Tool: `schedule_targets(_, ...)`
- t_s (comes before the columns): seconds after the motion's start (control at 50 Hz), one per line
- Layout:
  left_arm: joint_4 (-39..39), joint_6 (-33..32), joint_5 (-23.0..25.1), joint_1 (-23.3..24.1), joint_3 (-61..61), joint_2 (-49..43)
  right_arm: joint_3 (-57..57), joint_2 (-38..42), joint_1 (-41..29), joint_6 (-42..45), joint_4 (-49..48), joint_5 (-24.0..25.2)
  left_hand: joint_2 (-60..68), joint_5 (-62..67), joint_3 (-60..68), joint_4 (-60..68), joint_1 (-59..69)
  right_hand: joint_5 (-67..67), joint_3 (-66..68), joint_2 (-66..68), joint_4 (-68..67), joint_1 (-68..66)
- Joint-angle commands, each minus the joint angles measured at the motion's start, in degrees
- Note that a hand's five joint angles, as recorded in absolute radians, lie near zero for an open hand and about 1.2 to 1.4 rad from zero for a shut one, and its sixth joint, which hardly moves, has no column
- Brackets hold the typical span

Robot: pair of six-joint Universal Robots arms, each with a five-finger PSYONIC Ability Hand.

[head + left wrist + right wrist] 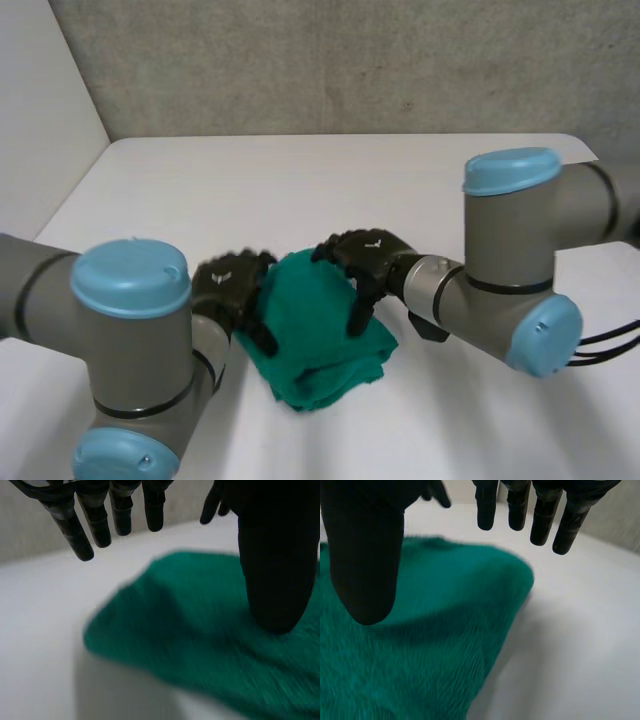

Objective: Fold the towel.

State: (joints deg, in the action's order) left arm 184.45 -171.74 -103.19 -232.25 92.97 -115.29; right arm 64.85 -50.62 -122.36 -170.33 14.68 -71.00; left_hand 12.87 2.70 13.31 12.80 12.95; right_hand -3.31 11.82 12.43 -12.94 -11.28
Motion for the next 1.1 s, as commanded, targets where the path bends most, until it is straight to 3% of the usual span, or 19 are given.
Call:
schedule_targets(0.02,-2.3,2.8,-1.2,-0.1,1.8,-4.8,-6.4,7.9,-0.3,6.3,4.7,-0.4,-0.3,-0.1,-0.7,-0.2,-0.4,3.3,-1.8,-2.4,2.9,1.3)
schedule_targets(0.12,-2.3,2.8,-1.4,0.0,2.9,-5.3,-6.3,8.7,-0.2,11.9,4.6,-1.2,-0.8,-0.6,-1.2,-0.7,-0.9,3.3,-1.8,-2.4,2.9,1.3)
schedule_targets(0.26,-2.4,2.5,-1.5,-0.3,1.3,-0.3,-5.0,6.7,0.4,12.6,1.5,-3.8,-1.0,-0.8,-1.4,-0.9,-1.0,3.3,-1.8,-2.4,2.9,1.3)
schedule_targets(0.38,-2.5,-1.3,-1.4,-1.0,-2.4,6.7,1.0,-4.9,1.4,10.3,-8.8,-6.1,-1.1,-1.0,-1.6,-1.1,-1.2,3.3,-1.8,-2.4,2.9,1.3)
schedule_targets(0.44,-2.8,-4.9,-1.3,-2.1,-5.5,10.8,3.3,-10.6,2.7,5.2,-14.2,-9.1,-1.1,-1.0,-1.6,-1.1,-1.2,3.3,-1.8,-2.4,2.9,1.3)
schedule_targets(0.56,-3.6,-11.8,-0.7,-7.9,-12.3,17.5,5.1,-21.4,7.4,0.2,-16.8,-18.3,-0.8,-0.6,-1.2,-0.7,-0.9,3.3,-1.8,-2.4,2.9,1.3)
schedule_targets(0.6,-4.5,-12.3,-0.7,-8.9,-13.3,18.2,5.2,-22.5,7.9,0.2,-16.8,-19.3,-1.0,-0.8,-1.4,-0.9,-1.0,3.3,-1.8,-2.4,2.9,1.3)
schedule_targets(0.66,-10.7,-12.7,1.1,-13.5,-18.9,19.1,5.8,-26.0,10.8,0.7,-16.0,-22.1,-1.6,-1.5,-2.1,-1.6,-1.7,3.3,-1.8,-2.4,2.9,1.3)
schedule_targets(0.7,-12.1,-12.7,1.9,-14.4,-19.7,19.1,5.9,-27.1,11.8,1.2,-15.0,-22.4,-2.0,-1.8,-2.4,-1.9,-2.1,3.3,-1.8,-2.4,2.9,1.3)
schedule_targets(0.76,-18.1,-12.0,7.1,-18.3,-21.4,19.8,6.0,-28.8,13.2,1.7,-13.0,-22.6,-2.7,-2.5,-3.1,-2.6,-2.7,3.3,-1.8,-2.4,2.9,1.3)
schedule_targets(0.86,-19.0,-7.8,12.6,-20.9,-20.9,21.4,6.0,-29.6,14.3,1.8,-11.9,-22.3,-2.7,-2.5,-3.1,-2.6,-2.7,3.3,-1.8,-2.4,2.9,1.3)
schedule_targets(1.1,-18.9,-6.9,13.3,-21.1,-19.1,21.9,7.0,-30.1,14.1,2.1,-11.8,-22.0,-2.7,-2.5,-3.1,-2.6,-2.7,3.3,-1.8,-2.4,2.9,1.3)
